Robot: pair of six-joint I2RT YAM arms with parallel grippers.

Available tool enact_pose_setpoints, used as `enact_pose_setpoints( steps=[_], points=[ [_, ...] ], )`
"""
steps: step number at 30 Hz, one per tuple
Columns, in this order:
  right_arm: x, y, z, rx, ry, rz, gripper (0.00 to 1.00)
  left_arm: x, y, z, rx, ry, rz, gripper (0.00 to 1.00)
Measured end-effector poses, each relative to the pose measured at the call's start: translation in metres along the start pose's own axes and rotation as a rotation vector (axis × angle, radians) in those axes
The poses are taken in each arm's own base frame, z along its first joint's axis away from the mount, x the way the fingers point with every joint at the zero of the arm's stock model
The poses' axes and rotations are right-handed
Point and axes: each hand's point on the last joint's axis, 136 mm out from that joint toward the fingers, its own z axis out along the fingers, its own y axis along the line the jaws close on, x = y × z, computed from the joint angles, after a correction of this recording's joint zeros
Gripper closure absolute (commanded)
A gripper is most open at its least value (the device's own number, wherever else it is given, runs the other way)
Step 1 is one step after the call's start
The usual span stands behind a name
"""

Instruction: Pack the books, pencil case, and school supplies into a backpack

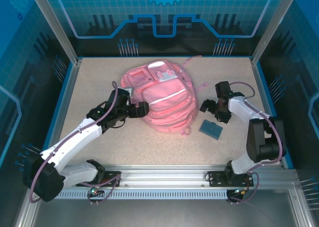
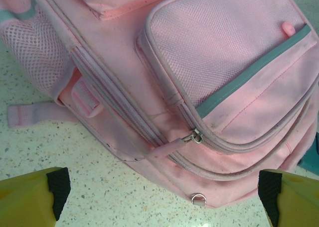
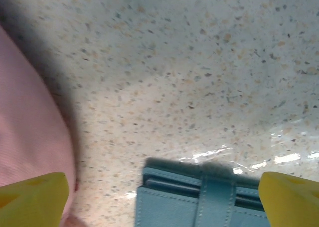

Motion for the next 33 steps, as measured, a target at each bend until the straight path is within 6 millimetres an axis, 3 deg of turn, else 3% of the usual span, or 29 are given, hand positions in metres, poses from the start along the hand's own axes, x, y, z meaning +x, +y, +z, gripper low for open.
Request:
enact_pose_setpoints(
  steps=[6, 10, 14, 19, 26, 33],
  points=[
    [0.012, -0.004, 0.013, -0.016, 0.078, -0.036, 0.00, 0.003, -0.001, 0.001, 0.010, 0.011, 0.000, 0.01],
    [0.030, -0.009, 0.020, -0.028, 0.135, -0.038, 0.00, 0.003, -0.002, 0.001, 0.017, 0.012, 0.000, 0.01],
    [0.040, -0.009, 0.017, -0.050, 0.142, -0.035, 0.00, 0.002, -0.003, 0.001, 0.023, 0.010, -0.001, 0.01],
    [0.072, -0.006, 0.011, -0.084, 0.178, -0.010, 0.05, 0.003, -0.005, 0.002, 0.036, 0.009, -0.015, 0.01],
    [0.116, 0.016, 0.005, -0.152, 0.256, -0.040, 0.16, 0.002, -0.011, 0.002, 0.065, 0.011, -0.029, 0.01],
    [0.107, 0.008, -0.001, -0.090, 0.194, -0.085, 0.24, 0.003, -0.019, 0.001, 0.109, 0.022, -0.051, 0.01]
  ],
)
